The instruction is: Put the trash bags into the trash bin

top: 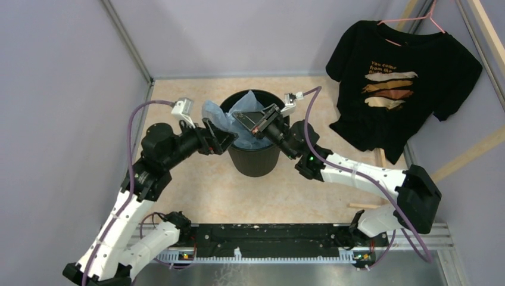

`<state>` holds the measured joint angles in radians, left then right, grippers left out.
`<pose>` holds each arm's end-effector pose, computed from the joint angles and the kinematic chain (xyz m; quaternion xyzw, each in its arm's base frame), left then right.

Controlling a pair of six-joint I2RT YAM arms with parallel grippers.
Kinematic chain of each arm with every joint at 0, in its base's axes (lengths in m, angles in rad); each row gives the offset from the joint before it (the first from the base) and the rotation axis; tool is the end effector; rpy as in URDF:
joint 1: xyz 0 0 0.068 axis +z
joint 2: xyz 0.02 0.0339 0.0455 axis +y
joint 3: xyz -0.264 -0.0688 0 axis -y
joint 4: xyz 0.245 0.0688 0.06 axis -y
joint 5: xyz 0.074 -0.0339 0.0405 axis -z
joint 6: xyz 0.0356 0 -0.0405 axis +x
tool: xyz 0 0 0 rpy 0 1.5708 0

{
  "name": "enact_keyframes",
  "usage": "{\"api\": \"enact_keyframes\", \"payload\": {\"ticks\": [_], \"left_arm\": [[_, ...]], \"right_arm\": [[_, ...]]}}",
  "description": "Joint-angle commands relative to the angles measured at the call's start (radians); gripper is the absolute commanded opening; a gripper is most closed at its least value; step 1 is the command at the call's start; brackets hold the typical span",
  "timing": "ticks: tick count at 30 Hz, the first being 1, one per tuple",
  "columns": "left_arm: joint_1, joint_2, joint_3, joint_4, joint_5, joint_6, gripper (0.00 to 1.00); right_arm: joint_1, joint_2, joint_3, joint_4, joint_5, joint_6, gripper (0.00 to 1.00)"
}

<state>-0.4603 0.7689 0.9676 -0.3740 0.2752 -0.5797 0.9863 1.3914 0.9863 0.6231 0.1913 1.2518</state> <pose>0.1437 -0.0821 0.3854 0.0427 0.7630 -0.4074 0.5001 0.1867 0.2699 0.3554 0.1563 0.6078 0.6723 0.3927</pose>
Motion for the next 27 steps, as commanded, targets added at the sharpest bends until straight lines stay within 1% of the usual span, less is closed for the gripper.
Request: {"api": "enact_keyframes", "payload": {"ticks": [1, 3, 5, 7, 10, 13, 15, 17, 20, 22, 24, 27], "left_arm": [[-0.003, -0.04, 0.158, -0.128, -0.045, 0.05, 0.99], [-0.003, -0.036, 0.21, -0.16, -0.121, 0.051, 0.99], [-0.003, -0.025, 0.245, -0.199, -0.236, 0.022, 0.99], [-0.002, -0.004, 0.265, -0.212, -0.311, -0.007, 0.99], [-0.003, 0.042, 0.281, -0.195, -0.31, -0.012, 0.99], [-0.002, 0.094, 0.299, -0.216, -0.352, -0.001, 0.96], [-0.002, 0.112, 0.302, -0.219, -0.381, 0.011, 0.88], [-0.003, 0.116, 0.297, -0.207, -0.387, 0.026, 0.76], [-0.003, 0.096, 0.271, -0.181, -0.364, 0.036, 0.5], [-0.002, 0.064, 0.233, -0.162, -0.346, 0.041, 0.34], [-0.002, 0.021, 0.19, -0.158, -0.333, 0.052, 0.26], [-0.003, -0.039, 0.147, -0.202, -0.339, 0.066, 0.18]], "right_arm": [[0.009, -0.03, -0.013, 0.091, -0.077, -0.075, 0.0], [0.01, -0.031, -0.018, 0.096, -0.097, -0.083, 0.0], [0.01, -0.038, -0.021, 0.095, -0.115, -0.092, 0.0], [0.009, -0.047, -0.021, 0.082, -0.131, -0.101, 0.0], [0.009, -0.064, -0.026, 0.057, -0.143, -0.112, 0.0], [0.009, -0.091, -0.033, 0.033, -0.143, -0.138, 0.0], [0.009, -0.111, -0.029, 0.002, -0.147, -0.168, 0.0], [0.008, -0.137, -0.026, -0.034, -0.159, -0.224, 0.0], [-0.006, -0.199, -0.03, -0.125, -0.182, -0.352, 0.0], [-0.029, -0.253, -0.023, -0.239, -0.187, -0.431, 0.0], [-0.068, -0.313, -0.002, -0.383, -0.231, -0.485, 0.0], [-0.163, -0.387, 0.014, -0.578, -0.33, -0.537, 0.0]]}}
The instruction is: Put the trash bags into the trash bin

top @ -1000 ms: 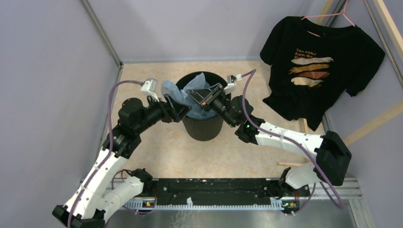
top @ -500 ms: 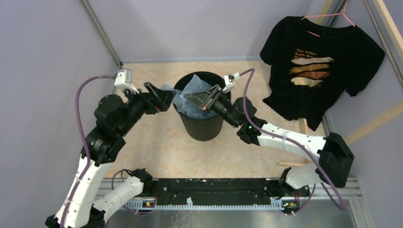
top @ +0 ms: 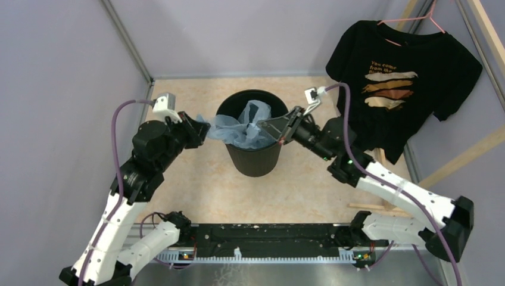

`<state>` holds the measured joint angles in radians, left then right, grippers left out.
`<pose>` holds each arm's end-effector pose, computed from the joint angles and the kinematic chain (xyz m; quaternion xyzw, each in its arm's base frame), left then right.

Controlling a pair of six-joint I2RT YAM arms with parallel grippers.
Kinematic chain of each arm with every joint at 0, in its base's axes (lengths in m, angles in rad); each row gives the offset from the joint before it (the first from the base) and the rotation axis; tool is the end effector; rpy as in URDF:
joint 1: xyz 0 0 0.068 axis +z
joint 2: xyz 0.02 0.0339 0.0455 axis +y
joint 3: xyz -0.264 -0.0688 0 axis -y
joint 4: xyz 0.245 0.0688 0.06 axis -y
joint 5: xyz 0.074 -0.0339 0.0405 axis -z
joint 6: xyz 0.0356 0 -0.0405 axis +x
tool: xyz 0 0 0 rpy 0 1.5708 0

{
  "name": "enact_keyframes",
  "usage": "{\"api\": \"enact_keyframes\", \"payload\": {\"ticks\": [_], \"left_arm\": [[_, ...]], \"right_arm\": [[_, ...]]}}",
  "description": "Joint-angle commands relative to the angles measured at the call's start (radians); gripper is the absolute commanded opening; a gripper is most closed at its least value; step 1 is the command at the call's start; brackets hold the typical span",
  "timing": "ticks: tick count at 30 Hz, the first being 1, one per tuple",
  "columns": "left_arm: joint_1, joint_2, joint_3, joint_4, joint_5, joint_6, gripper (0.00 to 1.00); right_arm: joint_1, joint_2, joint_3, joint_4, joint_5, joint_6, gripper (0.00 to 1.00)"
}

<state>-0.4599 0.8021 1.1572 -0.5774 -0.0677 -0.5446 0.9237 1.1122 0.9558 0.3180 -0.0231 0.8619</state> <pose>0.1374 -0.0654 0.4206 -0.0542 0.7791 -0.2772 0.5596 0.1577 0.2100 0.3890 -0.0288 0.6471 0.5980 0.4720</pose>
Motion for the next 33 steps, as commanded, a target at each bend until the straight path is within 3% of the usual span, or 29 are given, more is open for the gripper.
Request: {"api": "enact_keyframes", "payload": {"ticks": [1, 6, 10, 15, 21, 26, 27, 30, 33], "left_arm": [[-0.003, -0.086, -0.051, -0.021, -0.004, 0.032, 0.16], [-0.003, -0.116, -0.085, -0.131, -0.047, 0.04, 0.03], [-0.003, -0.128, -0.099, -0.178, -0.119, 0.07, 0.0], [-0.003, -0.121, -0.037, -0.197, -0.131, 0.1, 0.0], [-0.003, -0.099, 0.042, -0.198, -0.186, 0.203, 0.0], [-0.003, -0.055, 0.011, -0.165, -0.206, 0.261, 0.0], [-0.003, -0.046, 0.009, -0.154, -0.199, 0.272, 0.0], [-0.003, -0.027, 0.025, -0.14, -0.192, 0.289, 0.0], [-0.003, -0.029, 0.043, -0.136, -0.145, 0.266, 0.0]], "right_arm": [[-0.142, -0.131, 0.054, -0.345, -0.151, -0.164, 0.0], [-0.302, -0.207, 0.136, -0.699, -0.255, -0.293, 0.0], [-0.332, -0.224, 0.182, -0.92, -0.099, -0.425, 0.0], [-0.356, -0.174, 0.24, -0.953, 0.016, -0.521, 0.0], [-0.358, -0.013, 0.432, -0.975, 0.282, -0.634, 0.0], [-0.365, 0.105, 0.528, -0.967, 0.323, -0.671, 0.0], [-0.365, 0.118, 0.54, -0.965, 0.312, -0.676, 0.03], [-0.364, 0.134, 0.589, -1.014, 0.307, -0.663, 0.24], [-0.364, 0.071, 0.572, -1.061, 0.206, -0.591, 0.47]]}}
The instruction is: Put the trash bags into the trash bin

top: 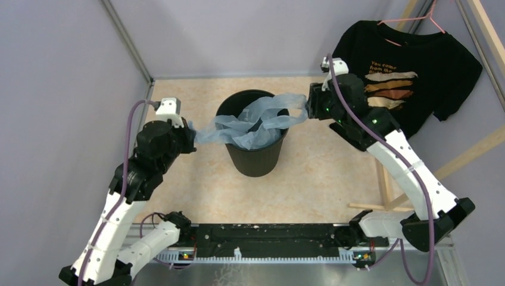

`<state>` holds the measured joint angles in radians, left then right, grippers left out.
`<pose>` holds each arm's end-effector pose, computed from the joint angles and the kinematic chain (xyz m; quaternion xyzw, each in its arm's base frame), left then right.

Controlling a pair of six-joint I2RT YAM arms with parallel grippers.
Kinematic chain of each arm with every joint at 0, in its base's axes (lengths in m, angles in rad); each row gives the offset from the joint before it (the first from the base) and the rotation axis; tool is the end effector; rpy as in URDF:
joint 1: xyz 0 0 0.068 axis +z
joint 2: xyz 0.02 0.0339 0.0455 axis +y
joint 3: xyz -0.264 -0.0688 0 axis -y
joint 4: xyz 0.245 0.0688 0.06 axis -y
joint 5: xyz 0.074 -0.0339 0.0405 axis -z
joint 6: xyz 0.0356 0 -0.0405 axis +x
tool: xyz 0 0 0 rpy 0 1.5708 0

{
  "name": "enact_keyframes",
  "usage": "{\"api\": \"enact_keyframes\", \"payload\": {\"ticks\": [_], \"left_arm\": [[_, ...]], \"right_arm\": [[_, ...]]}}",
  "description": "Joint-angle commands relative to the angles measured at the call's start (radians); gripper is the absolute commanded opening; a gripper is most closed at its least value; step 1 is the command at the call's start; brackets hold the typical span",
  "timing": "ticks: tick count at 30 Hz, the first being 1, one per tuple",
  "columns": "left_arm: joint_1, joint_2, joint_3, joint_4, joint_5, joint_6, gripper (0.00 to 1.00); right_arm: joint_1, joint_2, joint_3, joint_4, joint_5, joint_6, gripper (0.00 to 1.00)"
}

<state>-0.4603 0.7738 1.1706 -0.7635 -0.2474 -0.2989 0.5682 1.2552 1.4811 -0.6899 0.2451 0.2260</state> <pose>0.1250 -0.0523 0.4091 -0.0037 0.8209 -0.1138 0.5597 0.2242 0.1329 0.4292 -0.0805 0.8430 0.1058 0.5213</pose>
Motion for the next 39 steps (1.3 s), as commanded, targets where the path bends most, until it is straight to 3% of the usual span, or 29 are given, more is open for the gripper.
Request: {"api": "enact_keyframes", "payload": {"ticks": [1, 7, 13, 18, 20, 22, 26, 27, 29, 33, 36, 39], "left_arm": [[-0.003, -0.006, 0.028, 0.056, 0.06, 0.007, 0.0], [-0.003, -0.043, -0.005, 0.084, 0.158, -0.068, 0.0], [-0.002, -0.044, -0.013, 0.086, 0.174, -0.086, 0.0], [-0.003, -0.045, -0.016, 0.085, 0.196, -0.102, 0.01], [-0.002, -0.044, -0.013, 0.077, 0.196, -0.106, 0.03], [-0.002, -0.042, -0.007, 0.064, 0.195, -0.115, 0.05], [-0.003, -0.036, 0.015, 0.04, 0.206, -0.134, 0.1], [-0.002, -0.034, 0.026, 0.026, 0.208, -0.138, 0.15], [-0.002, -0.025, 0.052, -0.012, 0.213, -0.152, 0.35], [-0.002, -0.02, 0.093, -0.061, 0.241, -0.196, 0.71], [-0.003, -0.027, 0.082, -0.037, 0.315, -0.245, 0.81], [-0.003, -0.018, 0.053, 0.0, 0.362, -0.278, 0.83]], "right_arm": [[-0.008, -0.108, 0.017, -0.047, -0.105, 0.073, 0.55], [-0.009, -0.303, -0.162, 0.03, -0.263, 0.371, 0.82], [-0.004, -0.387, -0.387, 0.337, -0.454, 0.639, 0.88], [0.033, -0.33, -0.393, 0.433, -0.416, 0.628, 0.85], [0.045, -0.295, -0.372, 0.444, -0.393, 0.62, 0.8], [0.052, -0.261, -0.378, 0.485, -0.388, 0.623, 0.67], [0.056, -0.235, -0.409, 0.546, -0.352, 0.626, 0.18], [0.06, -0.238, -0.412, 0.551, -0.35, 0.618, 0.11], [0.069, -0.26, -0.429, 0.577, -0.352, 0.595, 0.0], [0.072, -0.305, -0.46, 0.6, -0.366, 0.574, 0.0], [0.072, -0.32, -0.466, 0.592, -0.373, 0.563, 0.0], [0.072, -0.331, -0.481, 0.602, -0.38, 0.564, 0.0]]}}
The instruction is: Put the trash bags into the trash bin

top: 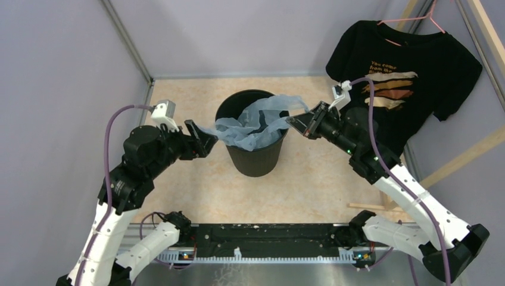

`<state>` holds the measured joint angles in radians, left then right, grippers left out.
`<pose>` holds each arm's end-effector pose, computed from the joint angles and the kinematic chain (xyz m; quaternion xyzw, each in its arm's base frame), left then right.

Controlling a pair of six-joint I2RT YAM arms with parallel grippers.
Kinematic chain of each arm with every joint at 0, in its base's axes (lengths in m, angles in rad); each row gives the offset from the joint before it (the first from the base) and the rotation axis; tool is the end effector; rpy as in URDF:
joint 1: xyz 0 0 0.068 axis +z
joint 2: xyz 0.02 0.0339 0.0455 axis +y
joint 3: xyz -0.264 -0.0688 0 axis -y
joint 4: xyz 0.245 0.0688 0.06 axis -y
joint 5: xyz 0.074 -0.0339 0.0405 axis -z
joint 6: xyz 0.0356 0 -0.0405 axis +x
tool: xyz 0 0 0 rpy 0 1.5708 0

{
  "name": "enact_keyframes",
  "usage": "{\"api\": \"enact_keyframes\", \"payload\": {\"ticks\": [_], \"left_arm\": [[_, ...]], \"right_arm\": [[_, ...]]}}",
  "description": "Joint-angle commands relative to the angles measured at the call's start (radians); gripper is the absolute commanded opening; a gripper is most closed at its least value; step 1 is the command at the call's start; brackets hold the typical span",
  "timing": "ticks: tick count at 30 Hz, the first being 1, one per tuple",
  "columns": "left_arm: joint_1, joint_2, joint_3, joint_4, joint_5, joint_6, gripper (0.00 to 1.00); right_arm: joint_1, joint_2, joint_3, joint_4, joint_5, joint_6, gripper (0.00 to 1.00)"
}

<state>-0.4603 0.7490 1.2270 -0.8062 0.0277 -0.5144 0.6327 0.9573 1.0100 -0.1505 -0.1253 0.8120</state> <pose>0.1074 -0.0543 0.4239 -0.0139 0.8130 -0.2825 0.5090 0.1734 0.1327 0.3915 0.0243 0.7402 0.4780 0.4723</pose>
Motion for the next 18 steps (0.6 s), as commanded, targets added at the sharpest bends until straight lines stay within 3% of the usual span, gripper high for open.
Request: {"api": "enact_keyframes", "payload": {"ticks": [1, 5, 15, 18], "left_arm": [[-0.003, 0.013, -0.012, 0.046, 0.094, -0.07, 0.83], [-0.002, 0.017, -0.035, 0.051, 0.089, -0.076, 0.68], [-0.002, -0.019, -0.069, 0.055, -0.001, -0.06, 0.02], [-0.002, -0.019, -0.065, 0.045, -0.045, -0.035, 0.0]], "right_arm": [[0.008, -0.035, -0.011, 0.063, -0.011, -0.022, 0.0], [0.008, -0.044, -0.014, 0.051, -0.017, -0.022, 0.0], [0.008, -0.125, -0.015, -0.076, 0.037, -0.073, 0.0], [0.008, -0.15, -0.012, -0.107, 0.045, -0.085, 0.0]]}}
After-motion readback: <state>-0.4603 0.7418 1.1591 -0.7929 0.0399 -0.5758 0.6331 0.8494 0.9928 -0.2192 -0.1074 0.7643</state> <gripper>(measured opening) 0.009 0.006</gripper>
